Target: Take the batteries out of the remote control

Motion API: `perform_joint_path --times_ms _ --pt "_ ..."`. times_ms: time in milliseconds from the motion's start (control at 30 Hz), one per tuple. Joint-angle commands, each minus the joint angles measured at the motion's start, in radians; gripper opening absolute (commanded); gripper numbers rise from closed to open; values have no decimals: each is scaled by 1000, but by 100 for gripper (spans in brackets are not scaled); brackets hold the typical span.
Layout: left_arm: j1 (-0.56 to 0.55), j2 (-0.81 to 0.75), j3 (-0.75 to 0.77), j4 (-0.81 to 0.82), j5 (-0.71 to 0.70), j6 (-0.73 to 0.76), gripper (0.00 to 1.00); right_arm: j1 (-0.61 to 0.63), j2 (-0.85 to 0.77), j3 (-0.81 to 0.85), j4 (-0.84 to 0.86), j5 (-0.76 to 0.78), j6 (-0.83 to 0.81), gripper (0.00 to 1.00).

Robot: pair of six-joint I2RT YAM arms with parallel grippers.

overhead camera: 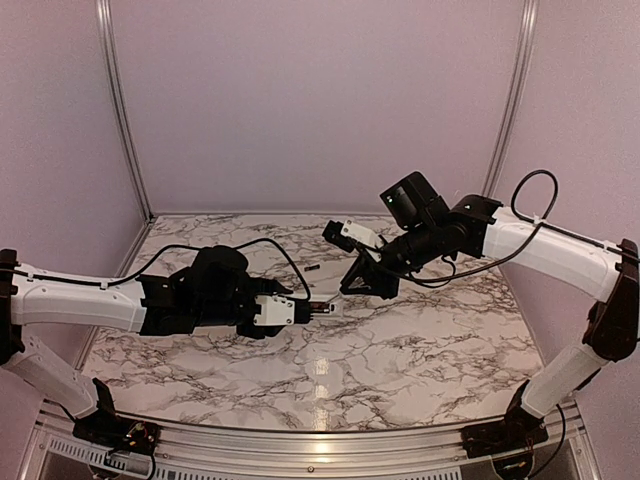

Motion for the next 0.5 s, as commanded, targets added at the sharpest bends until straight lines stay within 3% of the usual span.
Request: perform_joint_path --times_ms 0,467 --pt "-10 4 45 2 3 8 0 7 18 13 -34 20 -1 0" --pt "-34 -1 33 29 -51 50 0 7 54 32 -68 -2 -15 0"
